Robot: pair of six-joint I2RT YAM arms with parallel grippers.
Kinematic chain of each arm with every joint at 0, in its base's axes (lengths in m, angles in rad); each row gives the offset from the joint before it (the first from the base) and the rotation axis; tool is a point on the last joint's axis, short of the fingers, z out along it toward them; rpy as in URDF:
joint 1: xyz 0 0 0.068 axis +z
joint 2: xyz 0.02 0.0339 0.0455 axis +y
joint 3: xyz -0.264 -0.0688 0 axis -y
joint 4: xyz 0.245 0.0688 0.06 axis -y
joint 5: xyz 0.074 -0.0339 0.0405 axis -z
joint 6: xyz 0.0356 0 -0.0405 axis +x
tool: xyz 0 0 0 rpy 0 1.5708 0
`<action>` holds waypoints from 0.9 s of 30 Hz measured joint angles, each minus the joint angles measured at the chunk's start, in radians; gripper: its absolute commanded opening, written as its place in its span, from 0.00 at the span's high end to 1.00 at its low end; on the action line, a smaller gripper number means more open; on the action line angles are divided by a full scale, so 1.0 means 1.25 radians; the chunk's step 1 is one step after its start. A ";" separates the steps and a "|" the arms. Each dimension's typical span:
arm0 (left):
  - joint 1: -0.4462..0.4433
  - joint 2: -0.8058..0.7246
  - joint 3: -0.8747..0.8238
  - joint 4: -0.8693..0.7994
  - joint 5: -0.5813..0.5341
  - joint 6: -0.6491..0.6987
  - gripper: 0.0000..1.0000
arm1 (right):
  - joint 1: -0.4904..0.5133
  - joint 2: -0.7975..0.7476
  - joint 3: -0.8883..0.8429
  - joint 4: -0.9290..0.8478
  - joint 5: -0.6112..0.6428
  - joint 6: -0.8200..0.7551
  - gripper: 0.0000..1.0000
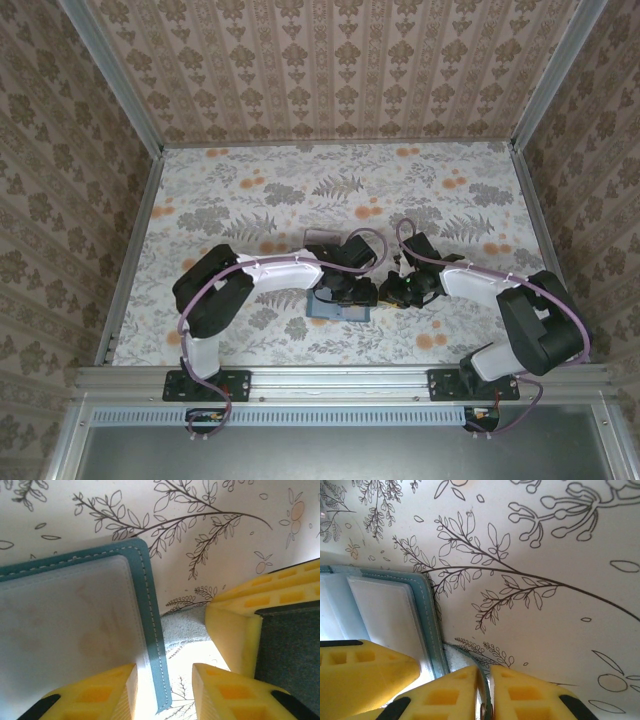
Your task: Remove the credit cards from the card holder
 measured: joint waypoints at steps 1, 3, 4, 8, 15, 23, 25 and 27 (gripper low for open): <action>0.000 0.000 0.000 -0.002 0.000 0.000 0.65 | 0.000 0.000 0.000 0.000 0.000 0.000 0.85; 0.000 0.000 0.000 -0.010 -0.002 0.001 0.65 | 0.000 0.000 0.000 0.000 0.000 0.000 0.86; 0.000 0.000 0.000 -0.018 -0.005 0.002 0.65 | 0.000 0.000 0.000 -0.001 0.000 0.000 0.85; 0.000 0.001 0.015 -0.066 -0.025 0.014 0.65 | 0.000 0.000 0.000 -0.001 0.000 0.000 0.85; -0.006 0.025 0.073 -0.163 -0.086 0.038 0.63 | 0.000 0.000 0.000 -0.004 0.000 -0.001 0.84; -0.027 0.054 0.144 -0.286 -0.177 0.065 0.61 | 0.000 0.000 0.000 -0.004 0.000 -0.001 0.84; -0.032 0.062 0.165 -0.318 -0.200 0.071 0.60 | 0.000 0.000 0.000 -0.004 0.000 -0.001 0.84; -0.034 0.073 0.186 -0.345 -0.219 0.077 0.59 | 0.000 0.000 0.000 -0.004 0.000 -0.001 0.84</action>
